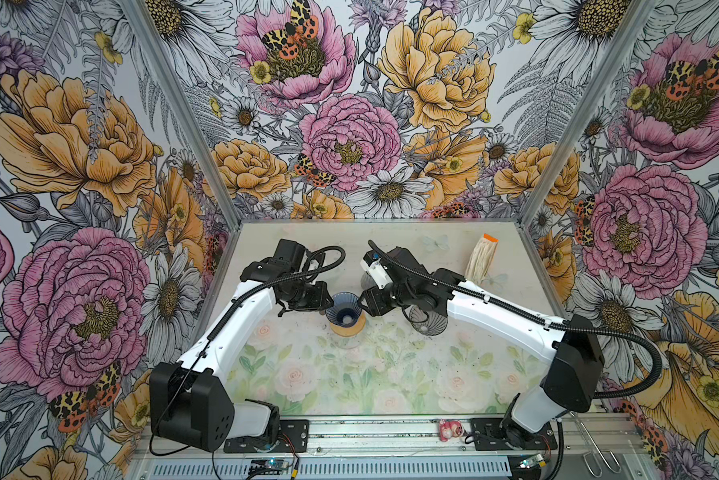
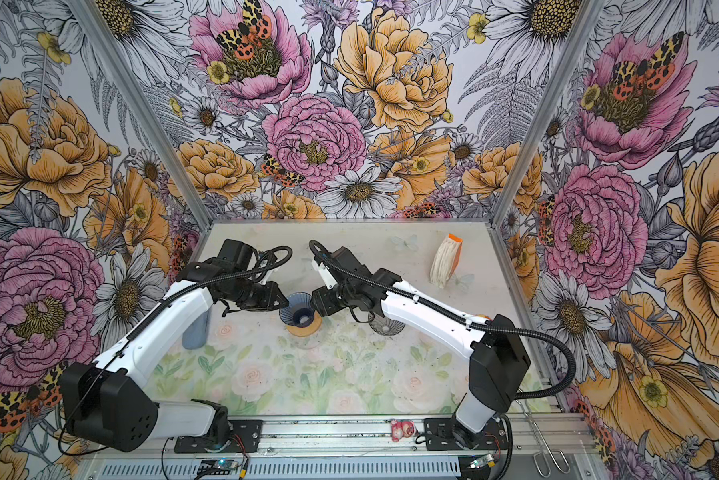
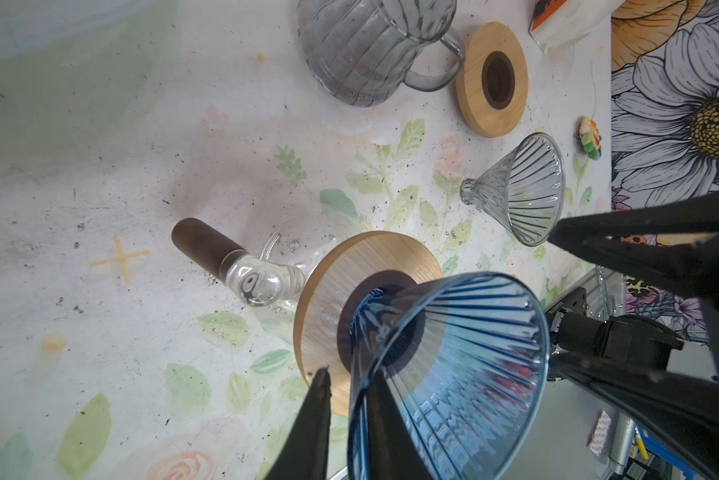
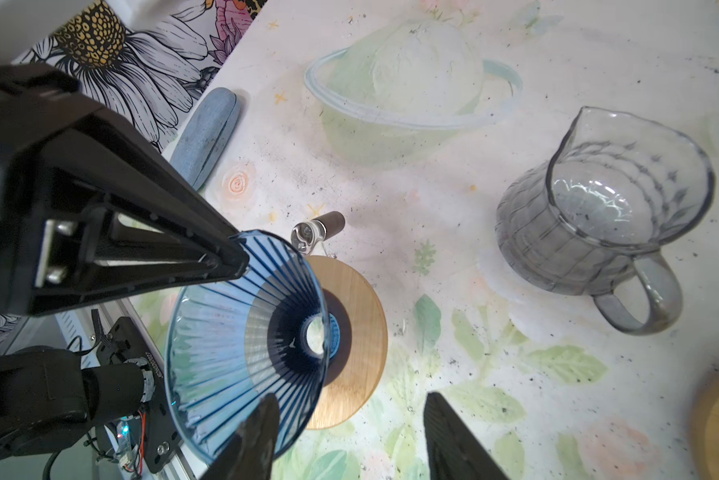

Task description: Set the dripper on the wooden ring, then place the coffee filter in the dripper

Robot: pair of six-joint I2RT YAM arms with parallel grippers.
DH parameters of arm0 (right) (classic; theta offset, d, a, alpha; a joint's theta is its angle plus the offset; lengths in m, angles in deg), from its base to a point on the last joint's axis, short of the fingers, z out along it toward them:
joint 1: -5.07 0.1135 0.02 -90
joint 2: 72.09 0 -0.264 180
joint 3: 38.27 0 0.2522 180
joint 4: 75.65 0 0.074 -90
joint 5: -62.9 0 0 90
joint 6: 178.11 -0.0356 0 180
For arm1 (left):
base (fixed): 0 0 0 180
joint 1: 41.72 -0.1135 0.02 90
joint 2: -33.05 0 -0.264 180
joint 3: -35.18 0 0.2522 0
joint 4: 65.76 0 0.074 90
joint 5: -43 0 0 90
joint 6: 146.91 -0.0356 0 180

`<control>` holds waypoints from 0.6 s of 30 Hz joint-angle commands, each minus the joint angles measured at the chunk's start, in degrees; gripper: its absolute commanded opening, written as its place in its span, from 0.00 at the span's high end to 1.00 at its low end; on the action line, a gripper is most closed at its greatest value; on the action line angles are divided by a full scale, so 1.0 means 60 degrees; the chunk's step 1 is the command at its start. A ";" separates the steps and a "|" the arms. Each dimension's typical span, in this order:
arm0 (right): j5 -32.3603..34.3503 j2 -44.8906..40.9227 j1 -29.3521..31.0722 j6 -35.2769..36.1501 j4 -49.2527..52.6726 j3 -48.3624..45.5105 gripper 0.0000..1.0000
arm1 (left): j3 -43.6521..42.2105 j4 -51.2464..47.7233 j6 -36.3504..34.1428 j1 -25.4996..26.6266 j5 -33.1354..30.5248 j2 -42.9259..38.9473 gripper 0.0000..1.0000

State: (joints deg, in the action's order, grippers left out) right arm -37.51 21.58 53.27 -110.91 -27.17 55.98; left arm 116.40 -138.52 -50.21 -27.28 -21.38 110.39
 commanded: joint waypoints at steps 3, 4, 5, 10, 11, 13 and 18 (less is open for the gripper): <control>-0.0181 0.0215 0.0096 -0.0342 0.0142 0.0514 0.46 | -0.0164 0.0370 -0.0132 -0.0048 0.0329 -0.0146 0.82; -0.0216 0.0270 0.0097 -0.0398 0.0159 0.0556 0.48 | -0.0162 0.0370 -0.0135 -0.0048 0.0314 -0.0147 0.82; -0.0248 0.0310 0.0097 -0.0438 0.0185 0.0608 0.50 | -0.0166 0.0363 -0.0149 -0.0048 0.0313 -0.0158 0.83; -0.0244 0.0478 0.0112 -0.0644 0.0242 0.0725 0.53 | -0.0131 0.0369 -0.0179 -0.0062 0.0285 -0.0139 0.84; -0.0203 0.0500 0.0112 -0.0691 0.0248 0.0721 0.54 | -0.0124 0.0370 -0.0177 -0.0062 0.0272 -0.0119 0.84; -0.0167 0.0566 0.0111 -0.0800 0.0247 0.0735 0.55 | -0.0094 0.0371 -0.0179 -0.0062 0.0257 -0.0075 0.84; -0.0169 0.0786 0.0110 -0.1033 0.0249 0.0834 0.59 | -0.0056 0.0398 -0.0157 -0.0062 0.0314 0.0001 0.85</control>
State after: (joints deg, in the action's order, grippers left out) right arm -38.37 24.64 53.53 -115.53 -25.88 59.17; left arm 115.90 -137.89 -50.38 -27.28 -20.72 110.39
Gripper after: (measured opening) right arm 0.416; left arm 0.155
